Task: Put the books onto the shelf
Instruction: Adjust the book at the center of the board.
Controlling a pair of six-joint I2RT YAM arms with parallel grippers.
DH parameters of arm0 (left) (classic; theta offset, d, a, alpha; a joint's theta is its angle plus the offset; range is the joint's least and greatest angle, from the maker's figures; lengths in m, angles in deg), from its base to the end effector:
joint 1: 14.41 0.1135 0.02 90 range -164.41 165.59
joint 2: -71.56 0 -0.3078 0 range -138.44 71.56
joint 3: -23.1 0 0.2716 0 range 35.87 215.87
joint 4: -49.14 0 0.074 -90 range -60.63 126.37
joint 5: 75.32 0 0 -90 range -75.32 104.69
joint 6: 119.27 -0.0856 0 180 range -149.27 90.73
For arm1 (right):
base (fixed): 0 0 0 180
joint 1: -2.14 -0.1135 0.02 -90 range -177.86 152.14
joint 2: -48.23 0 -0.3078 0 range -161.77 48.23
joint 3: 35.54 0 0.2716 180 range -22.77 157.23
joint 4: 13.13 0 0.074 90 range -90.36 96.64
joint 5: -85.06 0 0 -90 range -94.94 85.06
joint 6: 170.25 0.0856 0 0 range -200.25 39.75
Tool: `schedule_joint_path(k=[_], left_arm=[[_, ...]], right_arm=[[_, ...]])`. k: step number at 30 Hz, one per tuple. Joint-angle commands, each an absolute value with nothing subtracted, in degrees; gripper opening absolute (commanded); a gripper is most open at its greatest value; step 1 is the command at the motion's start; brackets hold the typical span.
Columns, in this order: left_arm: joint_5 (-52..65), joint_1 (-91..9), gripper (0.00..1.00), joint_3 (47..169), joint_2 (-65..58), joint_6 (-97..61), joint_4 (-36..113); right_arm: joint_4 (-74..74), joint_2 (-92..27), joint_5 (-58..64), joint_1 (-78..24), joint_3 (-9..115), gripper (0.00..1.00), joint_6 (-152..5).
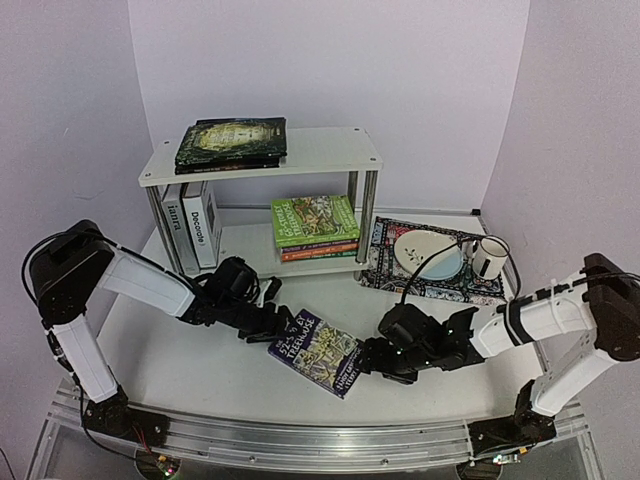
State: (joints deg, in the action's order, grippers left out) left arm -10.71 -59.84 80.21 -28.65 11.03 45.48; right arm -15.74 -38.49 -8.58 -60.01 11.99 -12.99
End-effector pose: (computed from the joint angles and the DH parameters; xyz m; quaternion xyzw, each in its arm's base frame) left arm 0.2381 -0.2940 0.1206 0.1215 0.9024 -0.3943 0.1245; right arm 0.1641 0.2989 0.1542 0.0541 0.8913 0.3941 0.2176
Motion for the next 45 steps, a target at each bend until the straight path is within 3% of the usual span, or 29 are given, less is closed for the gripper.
schedule_joint_path(k=[1, 4, 9, 20, 29, 33, 35, 41, 45], left_arm=[[-12.59, -60.47, 0.71, 81.92, -30.21, 10.58, 45.43], [-11.84, -60.55, 0.58, 81.78, -30.02, 10.74, 45.54], [-10.87, -60.55, 0.45, 81.26, -28.5, 12.57, 46.33], [-20.5, -60.54, 0.33, 79.29, -30.94, 18.08, 57.16], [-23.54, -60.55, 0.02, 79.52, -30.19, 19.61, 59.31], [-24.3, -60.54, 0.0, 79.94, -29.85, 20.31, 59.48], [-23.77, -60.47, 0.0, 79.51, -28.93, 20.52, 59.45], [-23.5, -60.29, 0.0, 78.91, -28.04, 21.52, 59.4], [-22.68, -60.28, 0.0, 78.14, -27.26, 21.65, 59.42]], right_arm=[[-15.82, -40.55, -8.1, -60.24, 14.09, 0.65, -12.94], [-17.05, -41.39, -8.23, -60.24, 13.97, 0.55, -12.41], [-17.24, -39.96, -10.92, -60.23, 13.17, 0.5, -12.14], [-17.24, -39.34, -10.68, -60.18, 12.58, 0.49, -12.64], [-17.24, -37.48, -11.8, -60.23, 11.09, 0.49, -13.01], [-16.83, -36.15, -12.43, -60.22, 10.43, 0.49, -13.45], [-15.07, -35.22, -13.21, -60.2, 10.74, 0.52, -15.28], [-8.55, -28.27, -15.53, -60.21, 10.85, 0.85, -26.59], [-2.06, -23.77, -20.04, -60.24, 10.59, 0.96, -30.29]])
